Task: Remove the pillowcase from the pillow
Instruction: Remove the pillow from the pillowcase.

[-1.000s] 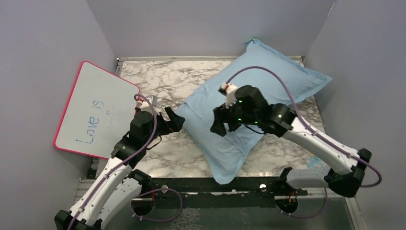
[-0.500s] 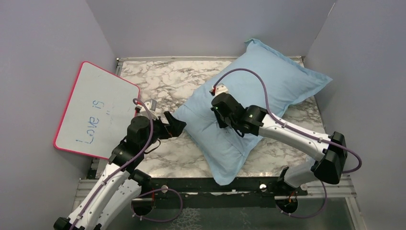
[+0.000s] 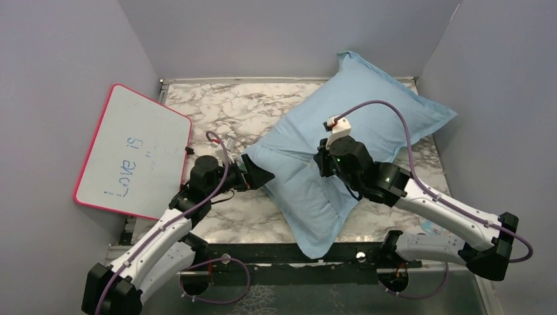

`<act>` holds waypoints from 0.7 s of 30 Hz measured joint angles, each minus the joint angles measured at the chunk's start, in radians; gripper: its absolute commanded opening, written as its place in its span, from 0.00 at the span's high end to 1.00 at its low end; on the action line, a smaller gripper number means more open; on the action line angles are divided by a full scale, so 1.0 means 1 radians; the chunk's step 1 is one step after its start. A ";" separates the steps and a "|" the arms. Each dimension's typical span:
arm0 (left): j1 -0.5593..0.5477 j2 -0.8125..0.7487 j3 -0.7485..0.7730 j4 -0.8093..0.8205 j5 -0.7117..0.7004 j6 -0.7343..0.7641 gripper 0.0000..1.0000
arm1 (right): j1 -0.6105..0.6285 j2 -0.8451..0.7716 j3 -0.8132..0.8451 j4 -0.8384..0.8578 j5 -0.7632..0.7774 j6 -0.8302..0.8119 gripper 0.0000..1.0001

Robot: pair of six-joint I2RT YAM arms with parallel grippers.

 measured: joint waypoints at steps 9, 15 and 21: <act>-0.108 0.241 0.010 0.174 -0.021 -0.019 0.85 | -0.009 0.016 -0.164 0.125 -0.200 0.081 0.93; -0.129 0.166 -0.060 0.137 -0.139 -0.022 1.00 | -0.011 0.124 -0.088 0.093 -0.324 0.046 0.56; -0.131 0.032 -0.125 0.082 -0.187 -0.027 1.00 | -0.008 0.138 -0.040 0.062 -0.473 -0.020 0.39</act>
